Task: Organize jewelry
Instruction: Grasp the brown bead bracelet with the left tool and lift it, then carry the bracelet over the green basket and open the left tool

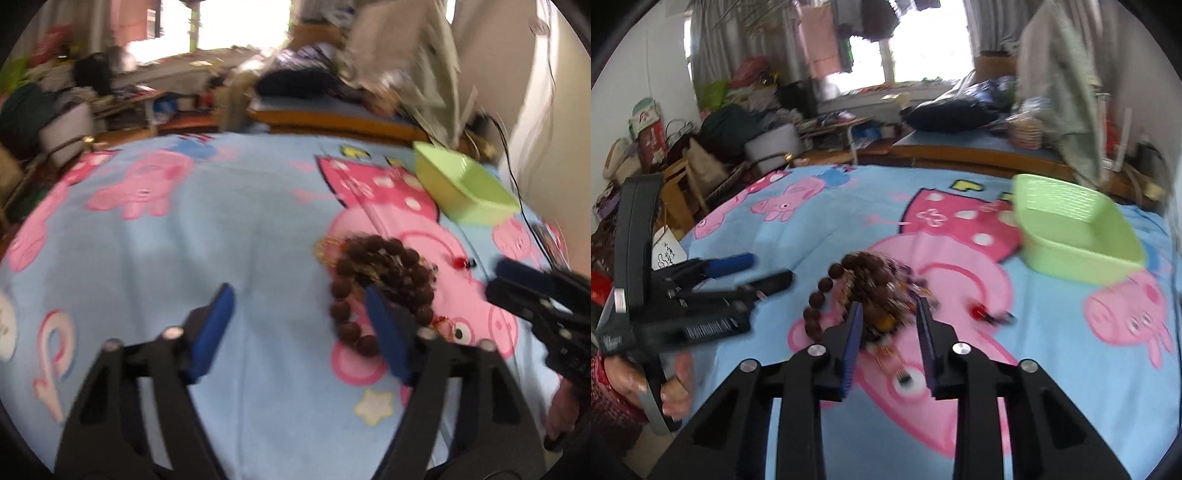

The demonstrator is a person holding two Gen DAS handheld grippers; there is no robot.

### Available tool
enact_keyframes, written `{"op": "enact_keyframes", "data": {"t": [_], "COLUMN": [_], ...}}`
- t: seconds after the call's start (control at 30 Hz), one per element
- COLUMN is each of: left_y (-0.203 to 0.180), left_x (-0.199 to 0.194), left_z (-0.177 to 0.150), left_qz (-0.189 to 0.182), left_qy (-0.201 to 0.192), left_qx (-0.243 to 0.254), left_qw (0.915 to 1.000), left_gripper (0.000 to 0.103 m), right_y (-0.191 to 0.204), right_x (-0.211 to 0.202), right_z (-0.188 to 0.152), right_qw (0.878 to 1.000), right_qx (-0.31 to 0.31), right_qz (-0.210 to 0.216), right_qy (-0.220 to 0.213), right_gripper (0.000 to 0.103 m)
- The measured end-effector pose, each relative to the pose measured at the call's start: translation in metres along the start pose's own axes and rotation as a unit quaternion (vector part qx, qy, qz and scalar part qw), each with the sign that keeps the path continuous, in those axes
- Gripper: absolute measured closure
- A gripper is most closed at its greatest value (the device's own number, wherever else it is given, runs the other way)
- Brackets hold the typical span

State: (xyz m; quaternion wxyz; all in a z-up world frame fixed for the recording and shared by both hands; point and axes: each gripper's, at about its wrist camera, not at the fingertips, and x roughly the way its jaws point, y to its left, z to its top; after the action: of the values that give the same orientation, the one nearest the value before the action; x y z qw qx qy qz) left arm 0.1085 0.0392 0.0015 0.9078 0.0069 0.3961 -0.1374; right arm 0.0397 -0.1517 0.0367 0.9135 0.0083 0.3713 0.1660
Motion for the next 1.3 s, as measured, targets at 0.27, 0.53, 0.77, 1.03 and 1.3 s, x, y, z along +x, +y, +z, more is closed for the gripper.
{"op": "enact_keyframes", "data": {"t": [0.27,0.53,0.77,1.03,1.3], "left_y": [-0.014,-0.039,-0.132,-0.204,-0.130], "left_x": [0.046,-0.003,0.024,0.111,0.070], "left_z": [-0.004,0.029,0.133,0.166,0.167], "left_qz": [-0.019,-0.057,-0.135,-0.150,-0.152], "left_qy": [0.045,-0.002,-0.044,0.004,-0.021], "left_qx": [0.028,0.041,0.080,0.081,0.029], "left_qw": [0.9984,0.9976,0.9866,0.9853,0.9878], "left_gripper": [0.079,0.088,0.088,0.083,0.066], "right_y": [-0.004,-0.017,-0.123,-0.223,-0.215], "right_x": [0.056,0.003,-0.038,-0.005,-0.047], "right_z": [0.008,0.027,0.063,0.049,0.044], "right_qw": [0.998,0.998,0.990,0.972,0.957], "right_qx": [0.007,0.009,0.105,0.222,0.249], "right_qz": [0.025,0.068,0.001,-0.040,0.035], "right_qy": [0.059,-0.014,-0.099,-0.068,-0.141], "right_gripper": [0.103,0.103,0.103,0.103,0.103]}}
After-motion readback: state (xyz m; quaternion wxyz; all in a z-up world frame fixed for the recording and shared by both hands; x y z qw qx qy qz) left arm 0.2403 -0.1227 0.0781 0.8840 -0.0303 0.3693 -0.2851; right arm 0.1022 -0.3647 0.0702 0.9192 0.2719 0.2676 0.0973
